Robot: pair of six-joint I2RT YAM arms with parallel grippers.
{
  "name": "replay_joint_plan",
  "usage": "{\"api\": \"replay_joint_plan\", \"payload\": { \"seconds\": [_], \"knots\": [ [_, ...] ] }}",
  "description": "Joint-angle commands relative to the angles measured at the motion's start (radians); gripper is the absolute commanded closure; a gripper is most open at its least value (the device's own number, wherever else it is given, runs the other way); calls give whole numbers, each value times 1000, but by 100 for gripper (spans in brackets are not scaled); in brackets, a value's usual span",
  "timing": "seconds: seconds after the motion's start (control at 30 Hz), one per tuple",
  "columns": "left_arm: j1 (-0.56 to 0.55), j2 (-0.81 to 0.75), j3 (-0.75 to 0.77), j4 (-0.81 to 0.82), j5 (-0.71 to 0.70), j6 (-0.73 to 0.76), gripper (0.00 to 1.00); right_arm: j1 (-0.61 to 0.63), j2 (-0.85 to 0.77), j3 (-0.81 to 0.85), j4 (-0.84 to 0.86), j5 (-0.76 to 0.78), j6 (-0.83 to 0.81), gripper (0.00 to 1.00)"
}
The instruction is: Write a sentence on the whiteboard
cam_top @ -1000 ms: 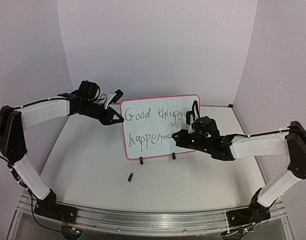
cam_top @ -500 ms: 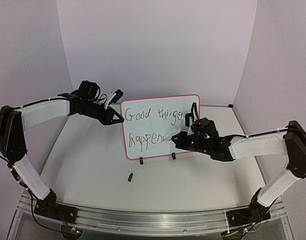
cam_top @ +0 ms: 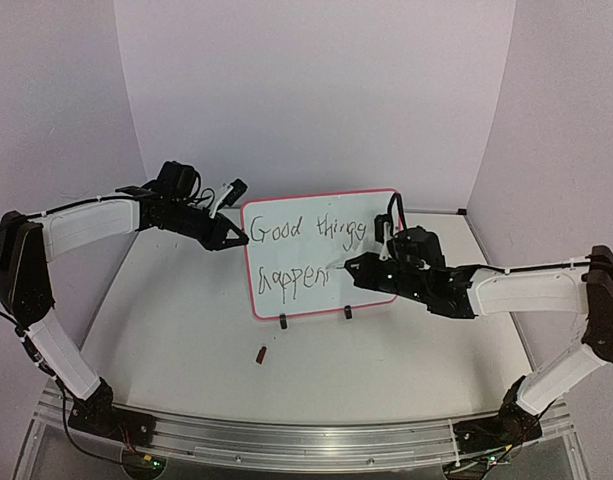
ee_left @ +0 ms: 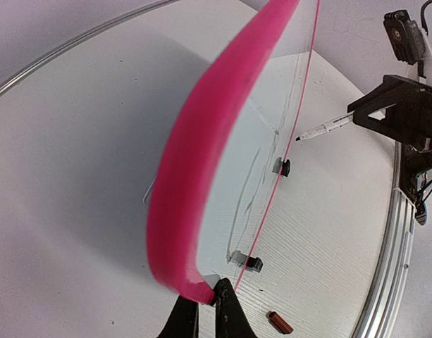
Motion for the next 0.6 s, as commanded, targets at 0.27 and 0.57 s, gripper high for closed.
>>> {"api": "replay_joint_plan", "payload": {
  "seconds": [0.27, 0.57],
  "knots": [
    [-35, 40, -2, -56, -74, 42, 100, -6, 40, 56, 28, 50, -19, 100],
    [-34, 39, 0, -58, -74, 43, 100, -6, 53, 51, 46, 67, -20, 100]
  ]
}}
